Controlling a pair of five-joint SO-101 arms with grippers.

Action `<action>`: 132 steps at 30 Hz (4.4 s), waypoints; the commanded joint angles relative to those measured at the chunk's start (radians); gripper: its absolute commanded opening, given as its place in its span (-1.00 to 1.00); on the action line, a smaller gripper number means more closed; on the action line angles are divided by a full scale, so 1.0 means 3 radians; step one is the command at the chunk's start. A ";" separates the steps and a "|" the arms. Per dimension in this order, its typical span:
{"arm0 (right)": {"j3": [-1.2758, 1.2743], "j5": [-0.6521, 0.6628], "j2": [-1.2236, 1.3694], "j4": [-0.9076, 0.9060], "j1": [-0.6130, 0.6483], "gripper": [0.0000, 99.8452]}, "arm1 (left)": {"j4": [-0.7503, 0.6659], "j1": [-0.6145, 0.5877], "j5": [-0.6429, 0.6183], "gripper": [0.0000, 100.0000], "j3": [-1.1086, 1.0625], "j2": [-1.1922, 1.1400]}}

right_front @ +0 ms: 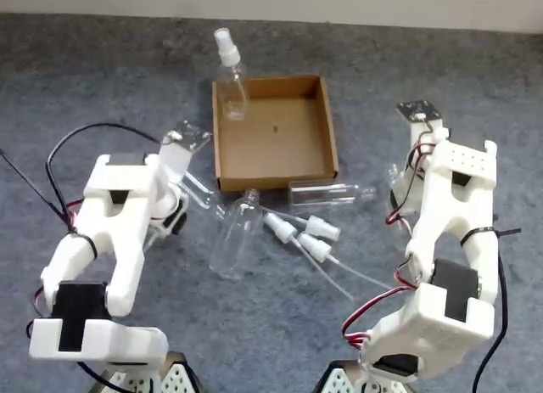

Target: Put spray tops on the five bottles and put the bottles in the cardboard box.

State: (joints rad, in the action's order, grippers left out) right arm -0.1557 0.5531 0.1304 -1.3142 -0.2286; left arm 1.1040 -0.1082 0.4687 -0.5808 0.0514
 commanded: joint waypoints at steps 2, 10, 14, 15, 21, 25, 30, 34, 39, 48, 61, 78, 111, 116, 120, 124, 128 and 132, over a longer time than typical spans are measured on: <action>0.0013 0.0036 -0.0069 0.0003 -0.0033 -0.53 | 0.0031 0.0028 0.0026 -0.80 0.0146 0.0105; 0.0003 0.0169 -0.0069 -0.0023 -0.0049 -0.53 | 0.0041 0.0028 0.0026 -0.72 0.0146 0.0100; 0.0003 0.0169 -0.0069 -0.0023 -0.0049 -0.53 | 0.0031 0.0028 0.0026 -0.72 0.0074 0.0100; 0.0008 0.0169 -0.0069 -0.0023 -0.0049 -0.53 | 0.0031 0.0028 0.0026 -0.72 0.0038 0.0100; 0.0008 0.0169 -0.0069 -0.0003 -0.0049 -0.53 | -0.0128 0.0049 0.0026 -0.72 -0.0258 0.0095; 0.0008 0.0169 -0.0059 0.0008 -0.0049 -0.53 | -0.0414 0.0038 0.0020 -0.78 -0.0499 0.0100; 0.0023 0.0153 -0.0049 0.0008 -0.0023 -0.53 | -0.0378 0.0079 -0.0450 -1.00 -0.0514 0.0171; 0.0028 0.0153 -0.0043 0.0100 0.0084 -0.53 | -0.0286 0.0130 -0.0793 -0.98 -0.0601 0.0381; 0.0013 -0.0123 -0.0038 0.0509 0.0289 -0.53 | -0.0373 0.0049 -0.0880 -0.98 -0.0898 0.0657; 0.0263 -0.0292 0.0591 0.0545 0.0422 -0.52 | -0.0614 0.0013 -0.0875 -0.98 -0.1189 0.0800; 0.0826 -0.0455 0.1036 0.0473 0.0315 -1.00 | -0.0690 0.0018 -0.0875 -0.98 -0.1199 0.0775; 0.1670 -0.0655 -0.1020 -0.1286 0.0867 -0.99 | -0.0665 0.0008 -0.0900 -0.99 -0.0974 0.0811; -0.2969 -0.1233 -0.3629 0.2186 0.3665 -0.99 | -0.0972 -0.0054 -0.3181 -0.98 -0.1036 0.5076; -0.3301 -0.1253 -0.3608 0.3015 0.3787 -0.99 | -0.0967 -0.0074 -0.3416 -0.96 -0.1169 0.5409; -0.3613 -0.1253 -0.3603 0.3363 0.3782 -0.99 | -0.0972 -0.0054 -0.3427 -0.85 -0.1327 0.5669; -0.3675 -0.1253 -0.3613 0.3368 0.3782 -0.99 | -0.1028 -0.0054 -0.3411 -0.89 -0.1460 0.5792; -0.3675 -0.1253 -0.3629 0.3368 0.3798 -0.99 | -0.1274 -0.0054 -0.3411 -0.96 -0.1747 0.5802; -0.3675 -0.1253 -0.3629 0.3368 0.3838 -0.99 | -0.1381 -0.0049 -0.3411 -0.98 -0.1844 0.5823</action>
State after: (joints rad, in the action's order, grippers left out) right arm -1.2697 0.1849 -0.9252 -0.3291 0.9022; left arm 0.7265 -0.1128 -0.5516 -1.1316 1.7852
